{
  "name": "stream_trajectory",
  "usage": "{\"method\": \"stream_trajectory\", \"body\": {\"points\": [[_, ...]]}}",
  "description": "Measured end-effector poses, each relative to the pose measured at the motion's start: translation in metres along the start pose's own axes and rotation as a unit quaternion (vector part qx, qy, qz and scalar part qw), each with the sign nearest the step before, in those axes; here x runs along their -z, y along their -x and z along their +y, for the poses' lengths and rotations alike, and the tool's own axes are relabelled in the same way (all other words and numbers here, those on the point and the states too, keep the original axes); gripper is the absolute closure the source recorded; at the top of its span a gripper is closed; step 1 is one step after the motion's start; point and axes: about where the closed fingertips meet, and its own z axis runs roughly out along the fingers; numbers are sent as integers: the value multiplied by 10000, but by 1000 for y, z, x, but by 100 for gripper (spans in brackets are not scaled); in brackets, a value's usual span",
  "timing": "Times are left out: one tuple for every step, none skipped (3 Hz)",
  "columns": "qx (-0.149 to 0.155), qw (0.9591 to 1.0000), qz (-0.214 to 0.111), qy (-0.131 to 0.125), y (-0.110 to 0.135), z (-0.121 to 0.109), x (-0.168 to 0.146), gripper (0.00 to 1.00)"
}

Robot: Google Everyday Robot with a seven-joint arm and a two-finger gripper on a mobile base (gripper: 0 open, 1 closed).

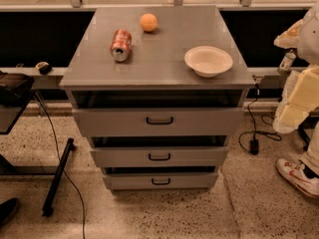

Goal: Open middle drawer

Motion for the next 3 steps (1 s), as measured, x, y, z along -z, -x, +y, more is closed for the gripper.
{"method": "stream_trajectory", "body": {"points": [[8, 10000, -14, -21, 1, 1, -1, 0], [49, 9988, -305, 379, 8, 21, -38, 0], [61, 9926, -783, 927, 23, 63, -89, 0]]}}
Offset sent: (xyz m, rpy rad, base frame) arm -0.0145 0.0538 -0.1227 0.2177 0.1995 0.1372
